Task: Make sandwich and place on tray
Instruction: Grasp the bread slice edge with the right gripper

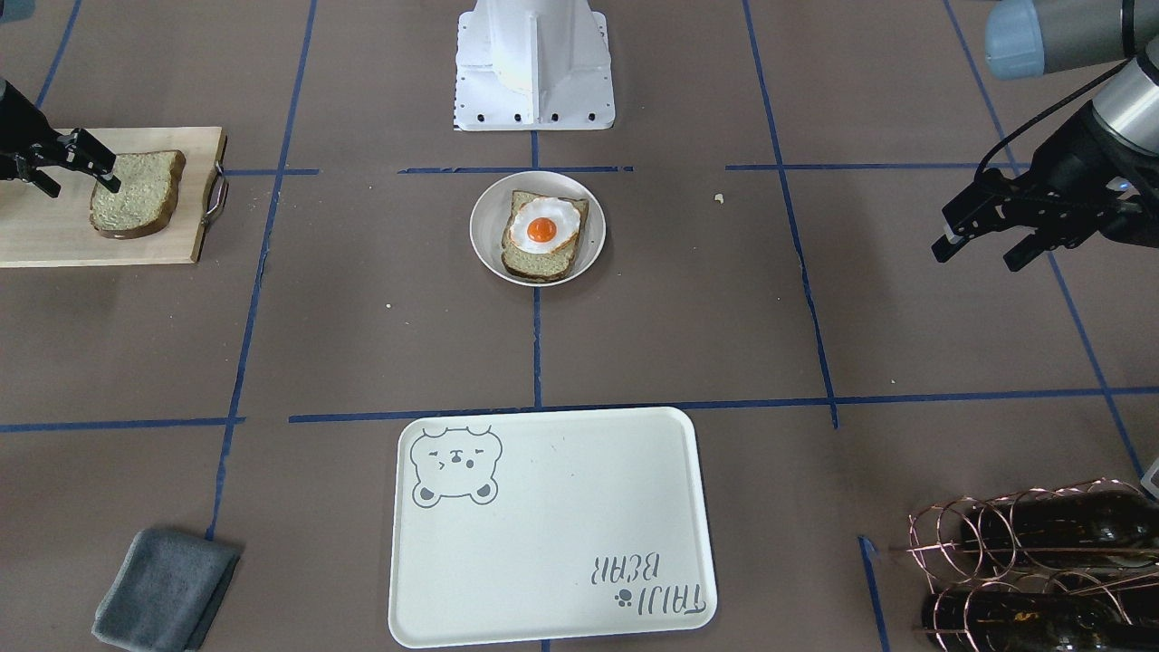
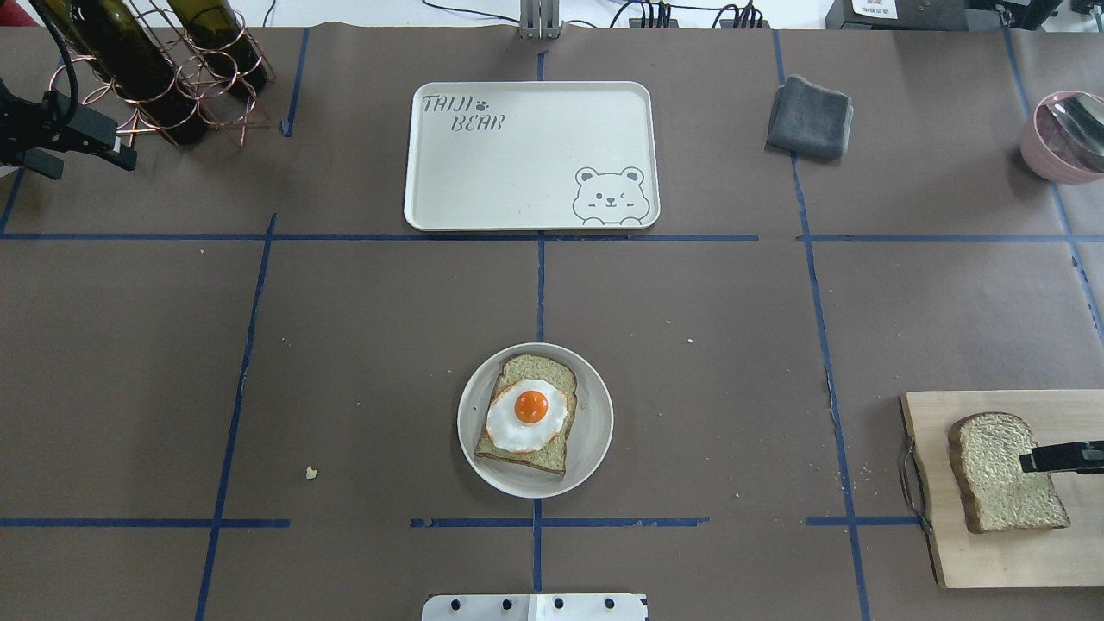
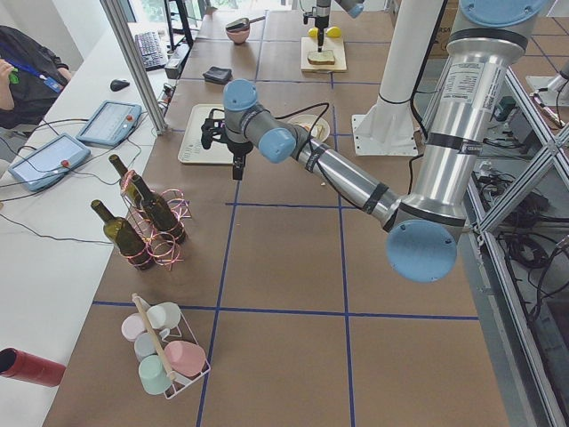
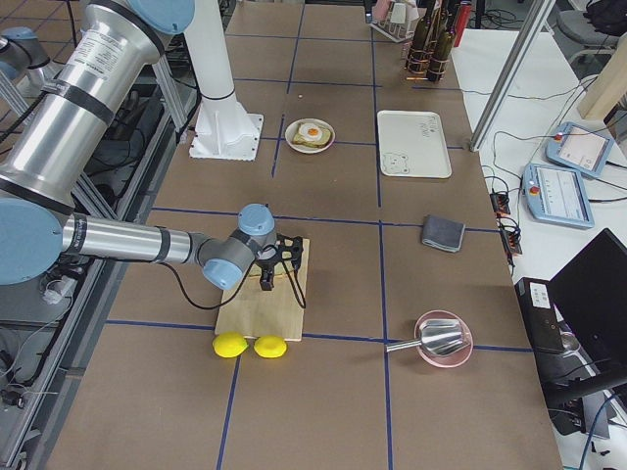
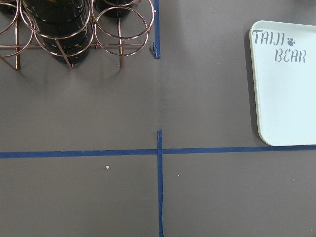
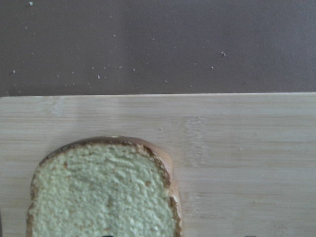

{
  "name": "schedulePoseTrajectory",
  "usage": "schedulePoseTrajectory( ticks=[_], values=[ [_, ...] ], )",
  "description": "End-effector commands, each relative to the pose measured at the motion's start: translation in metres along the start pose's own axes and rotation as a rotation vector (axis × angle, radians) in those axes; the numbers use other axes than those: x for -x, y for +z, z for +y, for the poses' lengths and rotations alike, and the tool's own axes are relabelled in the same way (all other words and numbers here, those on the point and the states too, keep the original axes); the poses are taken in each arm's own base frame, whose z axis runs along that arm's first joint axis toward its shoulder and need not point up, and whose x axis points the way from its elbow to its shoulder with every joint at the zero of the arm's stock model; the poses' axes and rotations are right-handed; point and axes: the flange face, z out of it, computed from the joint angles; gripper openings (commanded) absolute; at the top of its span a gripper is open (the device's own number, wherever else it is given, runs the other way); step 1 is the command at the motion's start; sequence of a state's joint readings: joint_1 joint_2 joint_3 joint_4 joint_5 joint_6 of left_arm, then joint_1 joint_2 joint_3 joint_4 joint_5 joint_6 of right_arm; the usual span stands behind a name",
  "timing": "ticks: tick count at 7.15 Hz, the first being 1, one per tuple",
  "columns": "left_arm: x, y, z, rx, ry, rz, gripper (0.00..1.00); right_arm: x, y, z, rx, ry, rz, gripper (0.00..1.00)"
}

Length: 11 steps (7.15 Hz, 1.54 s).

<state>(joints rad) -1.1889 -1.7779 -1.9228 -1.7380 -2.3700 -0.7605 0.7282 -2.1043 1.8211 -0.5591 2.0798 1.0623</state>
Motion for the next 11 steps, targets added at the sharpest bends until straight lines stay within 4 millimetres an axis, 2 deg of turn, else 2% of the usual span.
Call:
schedulePoseTrajectory(
  ticks=[1, 3, 4, 5, 6, 9, 11],
  values=[
    [0.001, 0.001, 0.0, 0.001, 0.0, -0.001, 1.0, -0.002, 0.003, 0.006, 0.018, -0.005, 0.003, 0.72],
    [0.001, 0.001, 0.0, 0.001, 0.001, -0.001, 1.0, 0.002, 0.011, 0.002, 0.022, -0.01, 0.001, 0.66],
    [0.003, 0.001, 0.0, 0.001, 0.0, -0.003, 1.0, 0.003, 0.012, 0.001, 0.022, -0.011, 0.0, 0.6],
    [0.002, 0.0, 0.0, 0.001, 0.001, -0.002, 1.0, 0.003, 0.012, 0.001, 0.022, -0.01, 0.001, 0.34],
    [0.003, 0.001, 0.0, 0.002, -0.001, -0.003, 1.0, 0.003, 0.012, 0.001, 0.024, -0.01, 0.001, 0.0],
    [0.007, 0.002, 0.0, 0.003, -0.005, -0.008, 1.0, 0.007, 0.009, 0.0, 0.017, -0.016, -0.011, 0.0],
    [0.006, 0.002, 0.0, 0.004, -0.007, -0.007, 1.0, 0.027, -0.007, -0.003, -0.009, -0.035, -0.049, 0.0]
  ],
)
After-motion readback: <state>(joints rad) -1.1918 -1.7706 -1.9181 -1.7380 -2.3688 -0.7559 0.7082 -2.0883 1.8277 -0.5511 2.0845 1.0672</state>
